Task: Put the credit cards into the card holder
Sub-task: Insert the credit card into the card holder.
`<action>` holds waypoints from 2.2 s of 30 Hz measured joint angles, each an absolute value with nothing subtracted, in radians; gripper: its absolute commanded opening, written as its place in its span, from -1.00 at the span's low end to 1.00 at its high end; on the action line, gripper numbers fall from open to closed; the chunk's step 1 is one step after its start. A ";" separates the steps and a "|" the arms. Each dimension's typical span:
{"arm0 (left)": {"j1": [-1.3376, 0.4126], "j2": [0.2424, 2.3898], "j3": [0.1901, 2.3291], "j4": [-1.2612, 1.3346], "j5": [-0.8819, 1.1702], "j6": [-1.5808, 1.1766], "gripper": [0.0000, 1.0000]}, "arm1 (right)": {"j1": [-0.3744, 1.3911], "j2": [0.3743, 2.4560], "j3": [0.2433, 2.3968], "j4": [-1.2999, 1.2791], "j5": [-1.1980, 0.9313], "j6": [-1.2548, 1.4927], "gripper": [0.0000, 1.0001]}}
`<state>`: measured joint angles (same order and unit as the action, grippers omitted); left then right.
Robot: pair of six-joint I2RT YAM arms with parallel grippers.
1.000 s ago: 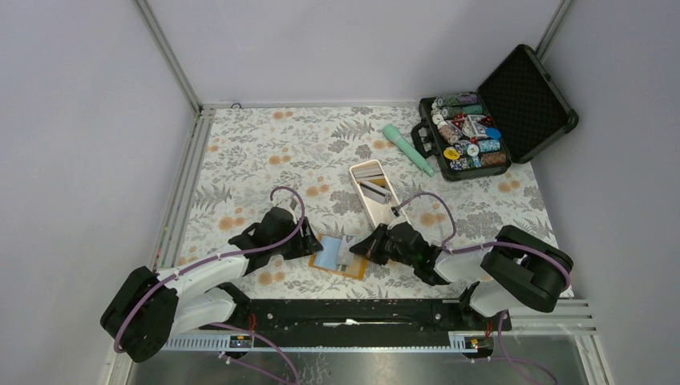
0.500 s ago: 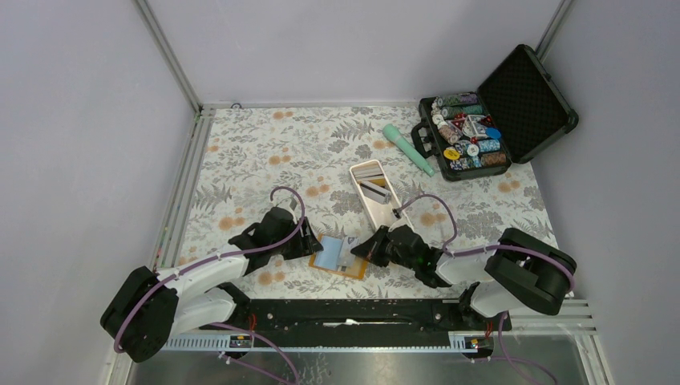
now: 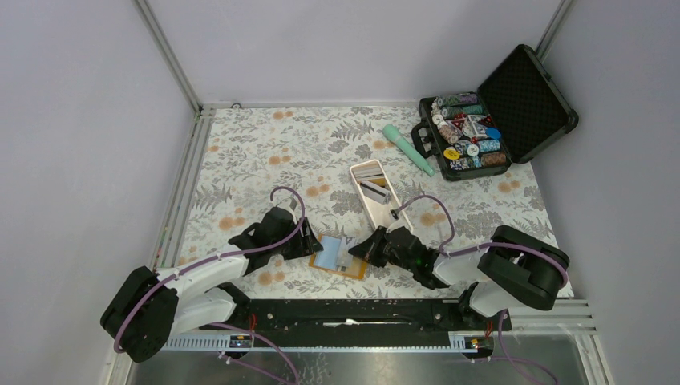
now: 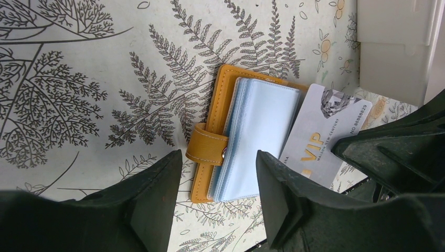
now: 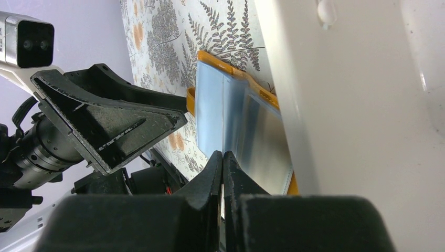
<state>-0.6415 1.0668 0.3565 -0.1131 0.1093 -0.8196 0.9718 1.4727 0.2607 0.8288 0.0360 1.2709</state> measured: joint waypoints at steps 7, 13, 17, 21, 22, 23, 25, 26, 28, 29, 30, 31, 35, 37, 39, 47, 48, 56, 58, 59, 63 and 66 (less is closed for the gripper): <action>-0.641 1.067 0.356 -0.113 0.113 -0.820 0.11 | 0.977 1.473 0.260 0.828 0.045 1.282 -1.00; -0.641 1.067 0.356 -0.113 0.118 -0.819 0.11 | 0.993 1.477 0.258 0.833 0.059 1.293 -1.00; -0.641 1.067 0.356 -0.112 0.120 -0.819 0.11 | 1.002 1.491 0.257 0.855 0.073 1.298 -1.00; -0.641 1.067 0.356 -0.112 0.120 -0.819 0.11 | 1.010 1.509 0.257 0.885 0.086 1.303 -1.00; -0.641 1.067 0.356 -0.112 0.120 -0.819 0.11 | 1.011 1.513 0.257 0.892 0.089 1.304 -1.00; -0.641 1.067 0.356 -0.112 0.121 -0.819 0.11 | 1.012 1.516 0.257 0.897 0.090 1.306 -1.00; -0.641 1.067 0.356 -0.112 0.121 -0.819 0.11 | 1.015 1.519 0.257 0.904 0.094 1.309 -1.00; -0.641 1.067 0.356 -0.112 0.121 -0.819 0.11 | 1.016 1.519 0.256 0.904 0.095 1.311 -1.00; -0.641 1.067 0.356 -0.112 0.122 -0.819 0.11 | 1.020 1.517 0.250 0.907 0.097 1.316 -1.00; -0.641 1.067 0.356 -0.112 0.122 -0.819 0.11 | 1.022 1.514 0.247 0.906 0.097 1.318 -1.00; -0.641 1.067 0.356 -0.112 0.123 -0.819 0.11 | 1.025 1.508 0.243 0.902 0.098 1.321 -1.00; -0.641 1.067 0.356 -0.113 0.123 -0.818 0.11 | 1.027 1.503 0.239 0.899 0.097 1.326 -1.00; -0.641 1.067 0.356 -0.112 0.123 -0.817 0.11 | 1.036 1.477 0.230 0.865 0.098 1.338 -1.00; -0.641 1.067 0.356 -0.112 0.123 -0.817 0.11 | 1.039 1.473 0.230 0.854 0.101 1.340 -1.00; -0.641 1.067 0.356 -0.112 0.123 -0.817 0.11 | 1.041 1.473 0.230 0.850 0.107 1.342 -1.00; -0.641 1.067 0.356 -0.112 0.124 -0.817 0.11 | 1.047 1.480 0.228 0.861 0.115 1.353 -1.00; -0.641 1.067 0.356 -0.112 0.124 -0.817 0.11 | 1.047 1.485 0.228 0.868 0.115 1.354 -1.00; -0.641 1.067 0.356 -0.112 0.124 -0.817 0.11 | 1.047 1.514 0.229 0.918 0.115 1.360 -1.00; -0.641 1.067 0.356 -0.112 0.124 -0.817 0.11 | 1.048 1.514 0.229 0.908 0.113 1.372 -1.00; -0.641 1.067 0.356 -0.112 0.124 -0.816 0.11 | 1.048 1.520 0.226 0.893 0.114 1.372 -1.00; -0.641 1.067 0.356 -0.112 0.124 -0.816 0.11 | 1.048 1.520 0.224 0.891 0.117 1.372 -1.00; -0.641 1.067 0.356 -0.112 0.124 -0.816 0.10 | 1.054 1.519 0.224 0.885 0.124 1.376 -1.00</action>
<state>-0.6415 1.0668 0.3565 -0.1116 0.1242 -0.8162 1.0538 1.5192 0.2245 0.8852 0.1242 1.3762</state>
